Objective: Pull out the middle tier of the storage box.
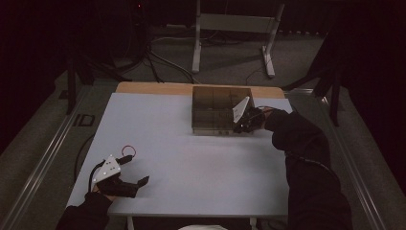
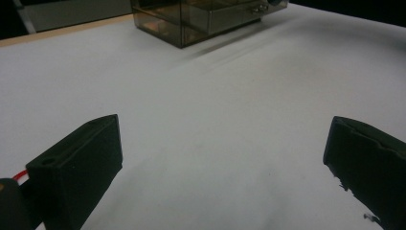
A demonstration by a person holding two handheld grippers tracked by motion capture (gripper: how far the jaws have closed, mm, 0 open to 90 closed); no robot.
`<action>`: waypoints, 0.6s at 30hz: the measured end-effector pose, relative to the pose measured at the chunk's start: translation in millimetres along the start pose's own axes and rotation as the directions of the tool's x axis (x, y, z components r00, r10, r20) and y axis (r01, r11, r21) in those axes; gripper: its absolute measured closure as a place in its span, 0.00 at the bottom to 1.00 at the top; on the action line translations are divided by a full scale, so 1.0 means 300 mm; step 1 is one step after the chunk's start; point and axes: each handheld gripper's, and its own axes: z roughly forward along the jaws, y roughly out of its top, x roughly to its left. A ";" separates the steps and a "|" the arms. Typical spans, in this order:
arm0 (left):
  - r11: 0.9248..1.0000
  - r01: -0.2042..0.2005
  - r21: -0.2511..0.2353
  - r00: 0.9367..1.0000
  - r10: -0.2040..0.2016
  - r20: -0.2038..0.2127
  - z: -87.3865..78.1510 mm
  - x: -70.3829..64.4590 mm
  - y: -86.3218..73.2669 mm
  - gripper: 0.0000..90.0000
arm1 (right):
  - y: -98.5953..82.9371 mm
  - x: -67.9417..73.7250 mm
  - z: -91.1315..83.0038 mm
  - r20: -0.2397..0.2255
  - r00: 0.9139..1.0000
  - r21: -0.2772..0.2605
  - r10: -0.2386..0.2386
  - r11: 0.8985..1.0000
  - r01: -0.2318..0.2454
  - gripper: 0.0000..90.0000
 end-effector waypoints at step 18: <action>1.000 -0.001 0.000 1.000 0.001 0.001 0.000 -0.001 0.001 0.01 | -0.007 0.036 -0.001 -0.014 1.000 -0.017 0.013 1.000 -0.013 0.98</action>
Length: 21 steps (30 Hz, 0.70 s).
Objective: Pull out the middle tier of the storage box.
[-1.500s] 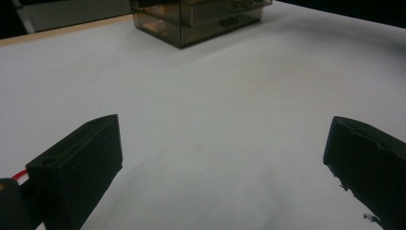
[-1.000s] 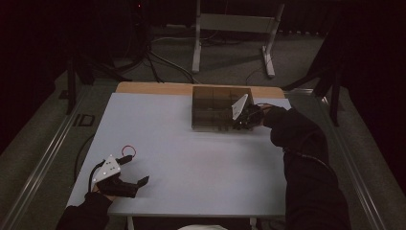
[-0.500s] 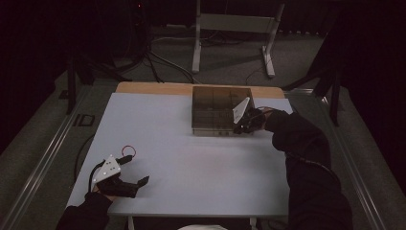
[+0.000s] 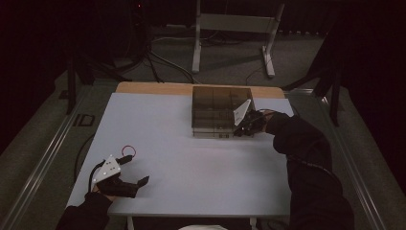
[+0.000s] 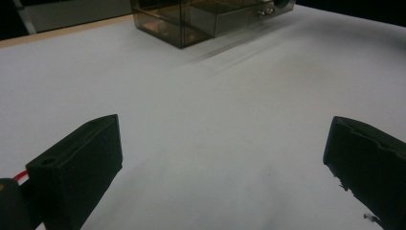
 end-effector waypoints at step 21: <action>1.000 -0.001 0.003 1.000 0.001 0.002 0.001 -0.001 -0.001 0.01 | 0.006 0.009 0.007 0.012 1.000 0.011 0.004 1.000 -0.004 0.97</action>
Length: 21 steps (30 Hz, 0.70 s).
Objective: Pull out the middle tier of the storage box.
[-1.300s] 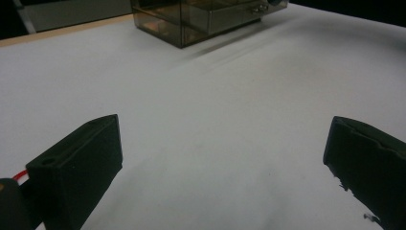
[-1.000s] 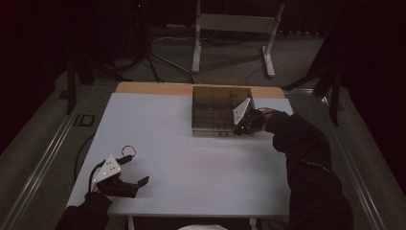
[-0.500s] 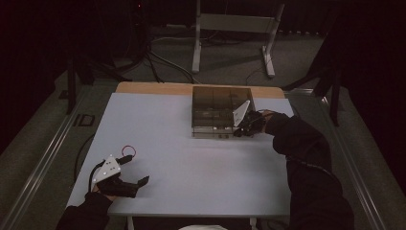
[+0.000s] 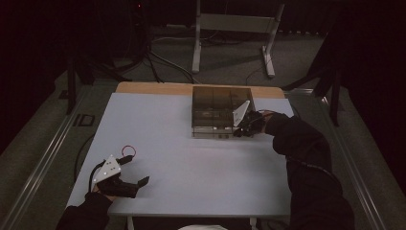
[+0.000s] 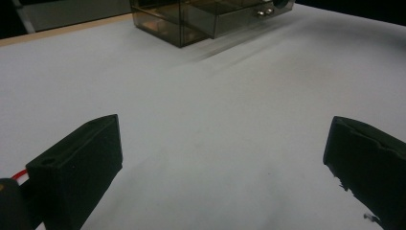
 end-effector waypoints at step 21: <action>1.000 0.004 0.002 1.000 -0.004 0.000 0.000 0.001 -0.001 0.01 | 0.011 0.032 -0.116 0.085 0.981 -0.182 0.175 0.971 -0.158 0.76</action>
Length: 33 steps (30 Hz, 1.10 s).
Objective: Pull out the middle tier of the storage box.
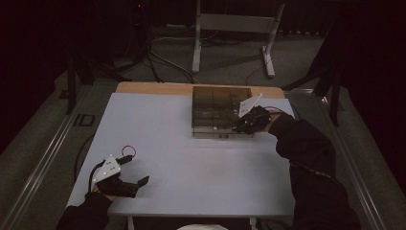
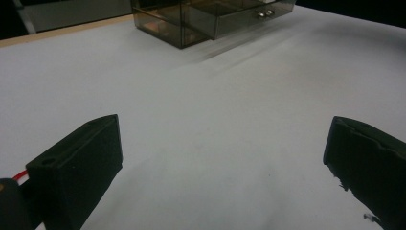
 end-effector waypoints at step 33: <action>1.000 -0.002 0.000 1.000 0.002 -0.002 -0.003 -0.002 0.001 0.01 | -0.105 0.192 -0.025 0.105 0.909 -0.214 0.403 0.902 -0.375 0.04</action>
